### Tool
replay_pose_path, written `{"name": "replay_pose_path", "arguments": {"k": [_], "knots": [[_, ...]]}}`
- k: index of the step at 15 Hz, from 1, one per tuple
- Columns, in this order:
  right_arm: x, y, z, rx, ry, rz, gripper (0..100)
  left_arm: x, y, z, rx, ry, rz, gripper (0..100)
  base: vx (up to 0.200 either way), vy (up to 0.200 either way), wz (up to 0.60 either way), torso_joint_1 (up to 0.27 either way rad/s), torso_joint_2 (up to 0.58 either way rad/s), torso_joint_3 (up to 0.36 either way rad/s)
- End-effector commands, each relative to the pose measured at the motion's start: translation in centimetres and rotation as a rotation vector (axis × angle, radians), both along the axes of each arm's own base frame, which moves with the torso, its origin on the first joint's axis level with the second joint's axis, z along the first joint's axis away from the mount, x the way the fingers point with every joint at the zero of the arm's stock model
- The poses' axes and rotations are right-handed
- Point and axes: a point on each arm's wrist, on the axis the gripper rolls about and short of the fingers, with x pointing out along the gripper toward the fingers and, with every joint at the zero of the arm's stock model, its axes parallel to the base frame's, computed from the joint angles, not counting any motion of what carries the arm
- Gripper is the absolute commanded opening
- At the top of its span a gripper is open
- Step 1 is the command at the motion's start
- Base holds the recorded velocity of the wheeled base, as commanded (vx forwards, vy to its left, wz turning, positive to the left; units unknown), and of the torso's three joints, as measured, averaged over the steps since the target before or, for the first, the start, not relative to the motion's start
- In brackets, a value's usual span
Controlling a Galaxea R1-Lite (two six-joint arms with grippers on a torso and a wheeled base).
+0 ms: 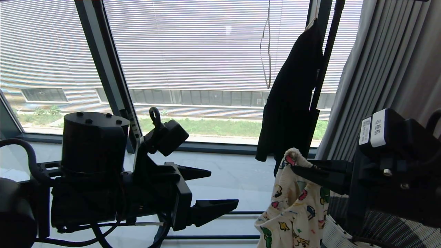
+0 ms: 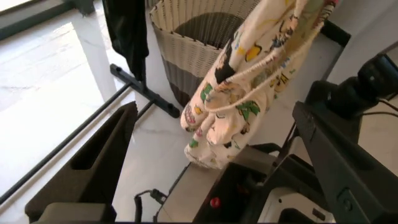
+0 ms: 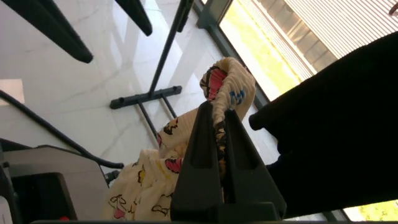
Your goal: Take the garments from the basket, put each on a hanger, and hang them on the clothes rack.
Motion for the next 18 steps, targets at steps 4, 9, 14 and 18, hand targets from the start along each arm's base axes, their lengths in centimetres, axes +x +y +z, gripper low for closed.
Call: {"name": "replay_pose_path", "arguments": {"k": [4,9,14,18], "knots": [[-0.6,0.4,0.1,0.004,-0.002,0.035,0,1.8,-2.1,-3.6,0.028,0.13,-0.107,100,0.0,0.0,0.0,0.0,0.0,0.0],[-1.0,0.7,0.4,0.013,-0.01,0.055,0,3.2,-2.9,-5.6,0.038,0.153,-0.105,100,0.0,0.0,0.0,0.0,0.0,0.0],[-1.5,1.0,0.5,0.016,-0.014,0.081,0,4.2,-3.7,-6.7,0.041,0.155,-0.11,100,0.0,0.0,0.0,0.0,0.0,0.0],[-1.7,1.1,0.5,0.016,-0.014,0.091,0,4.0,-3.9,-7.1,0.044,0.161,-0.119,100,0.0,0.0,0.0,0.0,0.0,0.0]]}}
